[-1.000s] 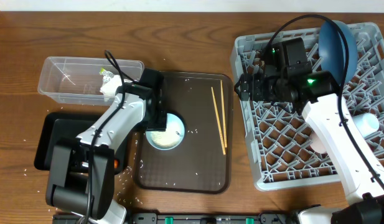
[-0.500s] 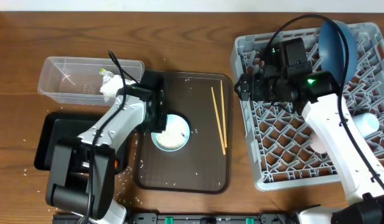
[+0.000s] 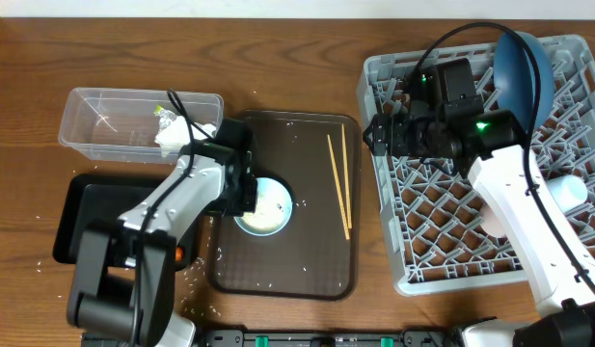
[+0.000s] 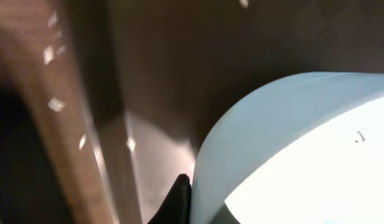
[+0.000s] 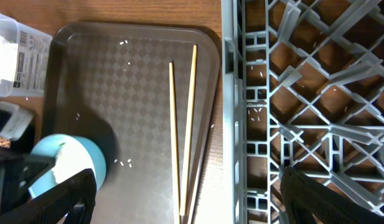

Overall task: Sort waste into correct bins and load items into the dishwasher rack
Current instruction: 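Grasp the light-blue rice bowl with the left gripper and lift it, then move the bowl over the black tray and tip it with left gripper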

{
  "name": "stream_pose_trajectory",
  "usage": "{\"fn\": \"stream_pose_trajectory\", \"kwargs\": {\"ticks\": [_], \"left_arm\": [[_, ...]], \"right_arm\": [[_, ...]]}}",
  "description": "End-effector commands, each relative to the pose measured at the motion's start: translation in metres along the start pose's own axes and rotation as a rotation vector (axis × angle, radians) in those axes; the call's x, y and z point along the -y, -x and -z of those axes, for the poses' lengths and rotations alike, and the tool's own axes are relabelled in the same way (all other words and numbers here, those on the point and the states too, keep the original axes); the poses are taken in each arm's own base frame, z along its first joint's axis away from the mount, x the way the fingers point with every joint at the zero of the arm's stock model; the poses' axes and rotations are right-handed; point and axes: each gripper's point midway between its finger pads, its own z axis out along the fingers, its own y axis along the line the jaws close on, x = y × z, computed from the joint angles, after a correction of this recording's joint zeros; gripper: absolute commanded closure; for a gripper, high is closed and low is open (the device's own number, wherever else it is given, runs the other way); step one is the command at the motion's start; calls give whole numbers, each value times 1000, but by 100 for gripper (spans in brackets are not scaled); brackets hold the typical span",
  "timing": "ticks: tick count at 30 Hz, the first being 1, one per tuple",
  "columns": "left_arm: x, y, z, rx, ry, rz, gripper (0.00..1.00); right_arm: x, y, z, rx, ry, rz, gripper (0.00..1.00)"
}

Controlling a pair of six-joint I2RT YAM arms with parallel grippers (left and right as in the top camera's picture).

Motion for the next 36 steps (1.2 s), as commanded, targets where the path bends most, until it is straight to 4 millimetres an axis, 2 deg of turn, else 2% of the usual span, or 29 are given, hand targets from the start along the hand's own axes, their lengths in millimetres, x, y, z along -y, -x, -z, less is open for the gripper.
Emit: {"fn": "stream_pose_trajectory", "kwargs": {"ticks": [1,5,10,15,19,26,30,32,36], "left_arm": [[-2,13,40,96,14,30,94],[-22,4,89,153,111,61,93],[-73,-24,142,194,346,138,94],[-126,-59,168,161,517,272,94],[-162,-77,176,127,600,426,94],[-230,-81,193,159,855,632,94],[-252,-83,197,83,1039,609,94],[-257,-78,190,37,1077,580,94],[-261,-69,165,-80,1098,511,94]], "right_arm": [[-2,4,6,19,8,15,12],[-2,5,6,22,9,15,12],[-2,5,6,24,10,16,12],[-2,5,6,24,10,16,11],[-2,5,6,24,10,15,11],[-3,6,6,25,11,16,11],[-3,6,6,25,11,16,11],[-3,6,6,25,11,16,11],[-3,6,6,25,11,16,10]]}}
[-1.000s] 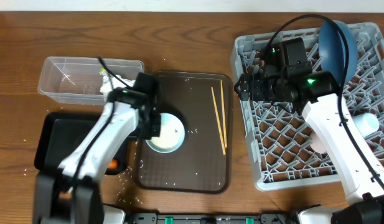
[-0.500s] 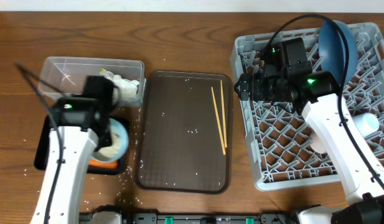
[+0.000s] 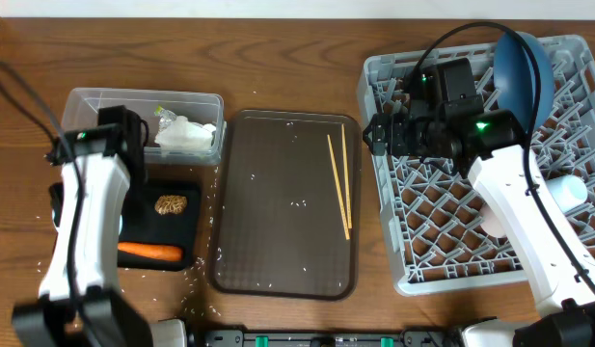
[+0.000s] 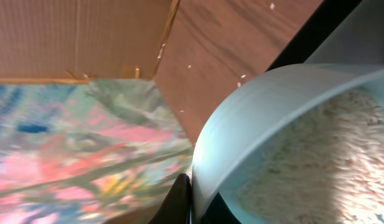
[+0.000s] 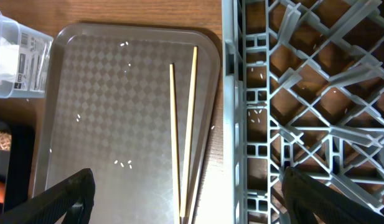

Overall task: Sort waste into correct bins and load items into the dishwasher rack
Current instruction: 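Move the bowl over the black tray and tip it with left gripper, then shake the rice out of the bowl onto the black tray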

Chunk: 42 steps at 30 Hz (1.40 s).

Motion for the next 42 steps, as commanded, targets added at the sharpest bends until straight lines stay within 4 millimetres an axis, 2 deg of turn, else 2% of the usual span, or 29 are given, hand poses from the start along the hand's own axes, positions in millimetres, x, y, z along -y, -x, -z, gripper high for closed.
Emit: {"fn": "stream_pose_trajectory", "kwargs": {"ticks": [1,3,7,12,18,20,22,25,27,28,30,33,35,37,40,42], "left_arm": [[3,8,-12,-11,107,-50,94],[12,10,-18,-31,131,-96,94],[17,13,-25,-39,187,-154,94],[13,22,-25,-1,222,-132,94],[22,26,-30,2,183,-90,94],[18,28,-29,4,203,-149,94],[17,32,-26,29,208,-99,94],[15,34,-24,37,221,-141,94],[22,35,-25,46,183,-46,94],[27,34,-27,33,161,-62,94],[24,31,-27,17,177,-158,94],[27,32,-28,22,149,-36,94],[23,29,-27,3,166,-181,94],[25,32,-25,30,153,-40,94],[23,31,-21,19,163,-186,94],[26,35,-18,50,150,-47,94]], "right_arm": [[-2,4,6,20,9,15,10],[-2,4,6,20,9,15,10],[-2,4,6,18,9,14,9],[-2,4,6,20,9,14,9],[-3,5,6,24,11,15,9],[-3,5,6,24,11,15,9],[-3,5,6,24,11,15,9],[-3,5,6,25,11,15,9],[-3,5,6,24,12,15,9],[-3,6,6,25,12,15,9],[-3,6,6,25,12,16,10],[-2,4,6,19,10,14,10],[-2,4,6,19,10,14,10],[-2,4,6,20,10,14,10],[-3,6,6,27,12,16,10],[-3,6,6,27,12,16,10]]}}
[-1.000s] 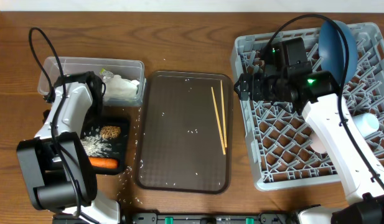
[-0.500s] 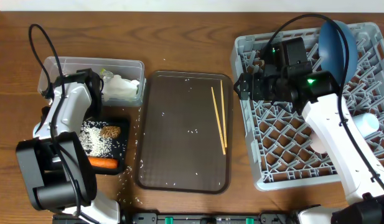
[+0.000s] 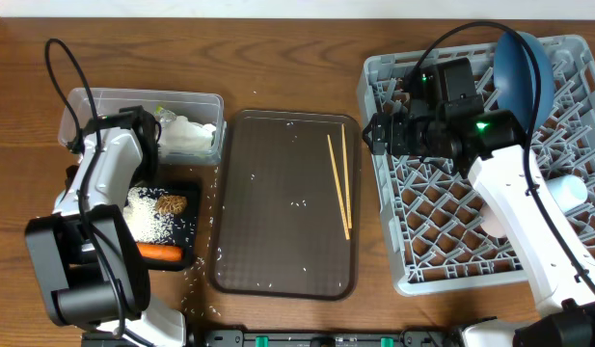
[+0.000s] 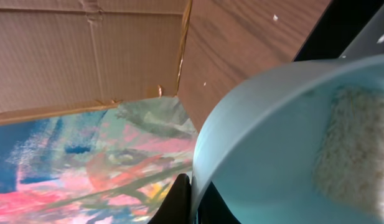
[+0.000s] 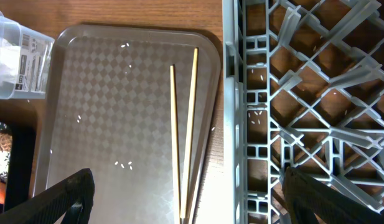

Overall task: Sort waste into correct bins and load items into the dishwasher rack
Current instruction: 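Shake the rice out of the bowl onto the black tray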

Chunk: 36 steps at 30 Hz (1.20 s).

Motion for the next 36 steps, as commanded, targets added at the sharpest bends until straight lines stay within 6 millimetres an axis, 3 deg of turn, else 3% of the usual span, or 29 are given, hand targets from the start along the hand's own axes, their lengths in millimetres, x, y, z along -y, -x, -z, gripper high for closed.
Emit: {"fn": "stream_pose_trajectory", "kwargs": {"ticks": [1,3,5,8,10,11,13,16,18,20,23,25,27,30,32,34,36], "left_arm": [[-6,7,8,36,-5,54,94],[-12,7,17,57,27,-58,94],[-10,14,22,90,22,53,94],[-13,16,25,99,53,-129,94],[-10,19,27,121,45,17,94],[-5,17,24,106,27,5,94],[-5,16,25,102,37,-108,94],[-6,15,22,101,54,-117,94],[-21,16,25,104,127,-227,94],[-21,21,32,148,107,-50,94],[-21,19,34,142,119,-163,94],[-19,21,33,153,98,-48,94],[-16,20,31,135,92,-153,94],[-9,20,30,139,46,-38,94],[-14,15,31,125,77,-186,94],[-12,22,35,157,63,-39,94],[-15,19,38,152,88,-192,94]], "right_arm": [[-3,5,6,24,11,15,10],[-3,6,6,27,12,16,10],[-3,7,6,29,13,16,10],[-4,6,6,25,18,16,10],[-3,4,6,18,16,14,10],[-3,4,6,18,16,15,10],[-4,4,6,18,16,15,10],[-4,6,6,26,19,16,10],[-5,7,7,31,20,17,10],[-5,7,7,31,20,17,10],[-4,6,7,28,19,17,10],[-4,4,7,21,17,15,10],[-4,4,7,21,17,15,10],[-4,4,7,20,17,15,10],[-4,4,7,21,17,15,10],[-4,4,7,19,17,14,10],[-4,4,7,20,17,15,10]]}}
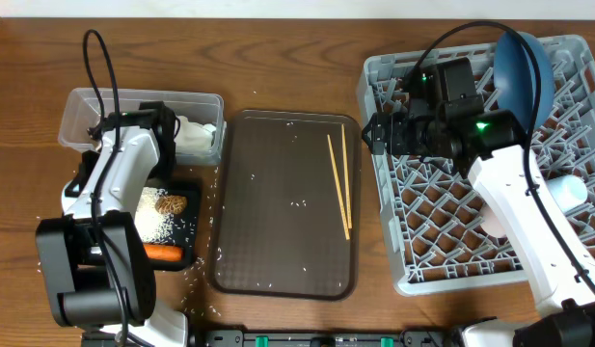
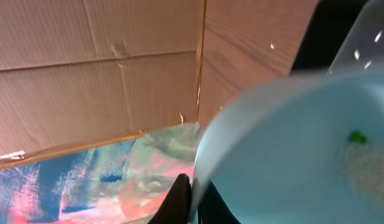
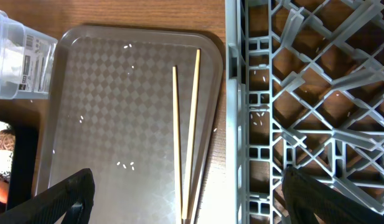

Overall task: Sort waste into correct bins and load items into the dishwasher rack
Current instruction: 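Shake the rice out of the bowl onto the black tray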

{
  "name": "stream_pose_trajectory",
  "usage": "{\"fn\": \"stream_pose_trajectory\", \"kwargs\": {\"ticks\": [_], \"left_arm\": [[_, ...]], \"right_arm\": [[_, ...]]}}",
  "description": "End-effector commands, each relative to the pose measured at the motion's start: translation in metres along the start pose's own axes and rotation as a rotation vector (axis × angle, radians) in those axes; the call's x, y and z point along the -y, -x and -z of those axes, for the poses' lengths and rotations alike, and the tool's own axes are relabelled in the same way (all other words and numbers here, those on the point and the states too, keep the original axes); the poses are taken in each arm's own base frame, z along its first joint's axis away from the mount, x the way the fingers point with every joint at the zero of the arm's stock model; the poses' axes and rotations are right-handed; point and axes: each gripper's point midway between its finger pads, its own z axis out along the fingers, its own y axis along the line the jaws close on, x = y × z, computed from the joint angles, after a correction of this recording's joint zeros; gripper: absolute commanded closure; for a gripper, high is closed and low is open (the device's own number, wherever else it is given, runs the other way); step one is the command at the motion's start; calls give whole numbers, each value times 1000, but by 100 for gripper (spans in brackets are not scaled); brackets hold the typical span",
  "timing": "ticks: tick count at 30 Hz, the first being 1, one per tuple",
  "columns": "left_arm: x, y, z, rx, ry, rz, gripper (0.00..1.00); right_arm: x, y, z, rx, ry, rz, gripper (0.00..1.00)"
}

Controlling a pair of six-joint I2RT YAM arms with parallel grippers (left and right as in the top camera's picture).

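My left gripper (image 2: 190, 198) is shut on the rim of a light blue bowl (image 2: 291, 155), which is tipped steeply and holds only a smear of rice and a green speck (image 2: 356, 137). In the overhead view the left gripper (image 1: 160, 125) hangs over the far end of the black bin (image 1: 186, 231), and the arm hides the bowl. A pile of white rice (image 1: 148, 217) lies in the bin. Two chopsticks (image 1: 339, 183) lie on the brown tray (image 1: 268, 241). My right gripper (image 3: 188, 199) stands open and empty above the grey rack's (image 1: 451, 231) left edge.
A clear container (image 1: 94, 116) with white waste stands behind the black bin. A carrot (image 1: 162, 253) and a brown lump (image 1: 170, 204) lie in the bin. A dark blue bowl (image 1: 524, 72) and a white cup (image 1: 572, 188) sit in the rack. Rice grains are scattered on tray and table.
The left wrist has shifted slightly to the right over the bin, and the bowl is tipped further. Only a trace of rice is left in it. The right arm has not moved.
The left gripper was shut on the bowl on the tray. Then it held the rice-filled bowl over the left side, and the bin held only the carrot and brown lump. Then rice lay in the bin with the bowl tipped; now the bowl is nearly bare.
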Motion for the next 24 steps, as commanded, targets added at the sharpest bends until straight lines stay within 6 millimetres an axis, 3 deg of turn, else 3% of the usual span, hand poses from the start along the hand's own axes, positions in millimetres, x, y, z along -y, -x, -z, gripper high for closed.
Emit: {"fn": "stream_pose_trajectory", "kwargs": {"ticks": [1,3,5,7,10,12,14,16,19,21,23,24], "left_arm": [[-14,2,11,36,32,-12,93],[-9,10,10,57,8,121,94],[-11,5,12,45,22,-72,94],[-8,11,12,68,3,110,94],[-4,6,10,44,-17,-48,94],[-1,8,7,45,-26,23,94],[-7,3,6,28,-1,-82,94],[-6,5,7,41,-8,90,94],[-6,-2,7,22,-12,-17,94],[-3,2,5,28,-23,65,94],[-8,-3,6,17,-2,-63,94],[-9,-2,7,26,1,-4,94]], "right_arm": [[-2,3,7,16,8,14,10],[-2,3,7,16,9,13,10],[-2,3,7,15,8,13,10],[-2,2,7,10,7,12,10],[-2,2,7,12,7,13,10],[-2,2,7,13,7,13,10],[-2,3,7,16,9,14,10],[-2,3,7,14,8,13,10],[-2,2,7,12,7,13,10],[-2,2,7,11,7,13,10],[-2,2,7,11,7,13,10],[-2,2,7,11,6,13,10]]}}
